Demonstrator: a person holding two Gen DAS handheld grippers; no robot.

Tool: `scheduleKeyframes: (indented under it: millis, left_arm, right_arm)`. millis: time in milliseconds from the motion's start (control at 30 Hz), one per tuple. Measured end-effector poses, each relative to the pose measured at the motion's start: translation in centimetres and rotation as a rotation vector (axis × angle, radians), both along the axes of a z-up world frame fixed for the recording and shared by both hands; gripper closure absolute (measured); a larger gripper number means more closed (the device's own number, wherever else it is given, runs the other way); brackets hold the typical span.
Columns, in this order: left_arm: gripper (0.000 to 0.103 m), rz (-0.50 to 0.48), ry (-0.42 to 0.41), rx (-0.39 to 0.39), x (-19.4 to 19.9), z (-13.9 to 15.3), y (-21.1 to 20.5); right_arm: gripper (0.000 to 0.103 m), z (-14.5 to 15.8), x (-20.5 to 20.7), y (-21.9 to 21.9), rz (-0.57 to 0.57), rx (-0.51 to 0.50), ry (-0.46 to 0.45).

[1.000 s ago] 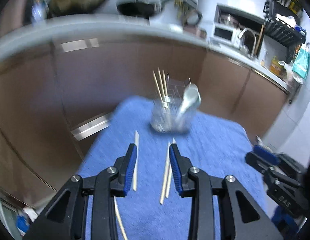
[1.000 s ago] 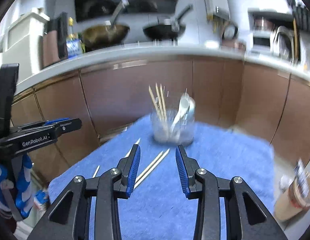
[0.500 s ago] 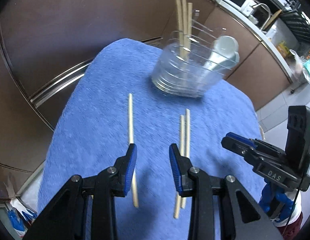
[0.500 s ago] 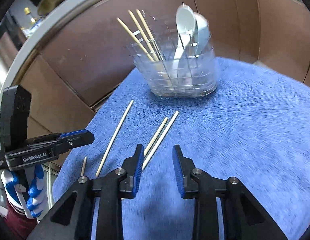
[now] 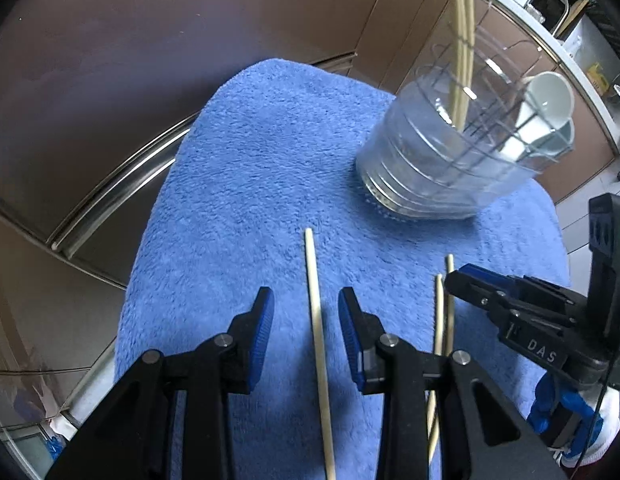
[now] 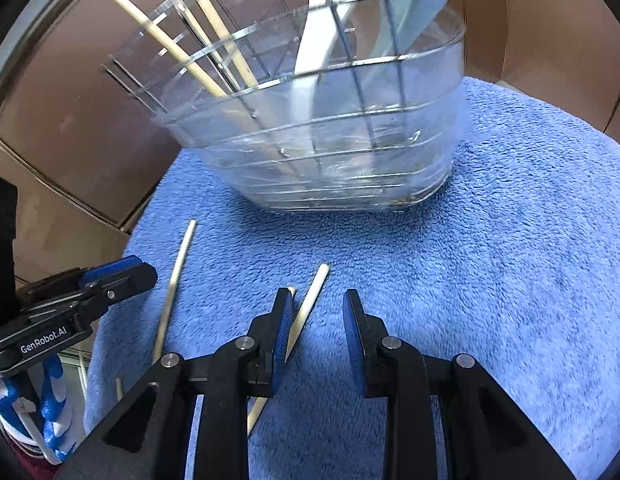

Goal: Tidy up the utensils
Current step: 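Lower the right tool onto a chopstick while the left tool grasps another chopstick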

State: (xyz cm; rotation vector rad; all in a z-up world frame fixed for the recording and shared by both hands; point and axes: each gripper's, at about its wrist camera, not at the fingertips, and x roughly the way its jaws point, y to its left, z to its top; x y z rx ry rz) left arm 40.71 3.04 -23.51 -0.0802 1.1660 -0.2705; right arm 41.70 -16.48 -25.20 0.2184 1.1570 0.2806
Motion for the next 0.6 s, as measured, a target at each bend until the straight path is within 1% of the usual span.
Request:
scheduleKeyframes:
  millis: [133, 200, 267, 300, 333, 433, 533, 600]
  left_arm:
    - [0.071, -0.017, 0.021, 0.037, 0.8, -0.8, -1.1]
    - [0.072, -0.024, 0.035, 0.061, 1.1, -1.4, -1.7]
    - [0.072, -0.032, 0.024, 0.105, 1.2, -1.6, -2.4]
    - [0.073, -0.036, 0.02, 0.123, 1.2, -1.6, -2.7]
    - [0.082, -0.041, 0.016, 0.134, 1.1, -1.6, -3.0]
    - [0.097, -0.05, 0.015, 0.139, 0.9, -1.6, -3.4]
    - [0.098, -0.036, 0.008, 0.13, 0.8, -1.5, -3.3]
    - [0.098, -0.022, -0.012, 0.113, 0.4, -1.2, -3.0]
  right_arm:
    - [0.076, 0.0, 0.6, 1.0, 0.012, -0.039, -0.006]
    - [0.078, 0.0, 0.8, 1.5, 0.02, -0.063, -0.008]
    - [0.085, 0.0, 0.8, 2.1, 0.034, -0.089, -0.011]
    - [0.087, -0.1, 0.9, 2.4, 0.041, -0.1, -0.012]
    - [0.091, -0.2, 0.8, 2.8, 0.045, -0.104, -0.013]
    - [0.092, -0.3, 0.5, 2.9, 0.059, -0.097, -0.008]
    - [0.097, -0.2, -0.4, 2.5, 0.059, -0.063, 0.001]
    - [0.098, 0.1, -0.8, 1.8, 0.059, -0.038, -0.007]
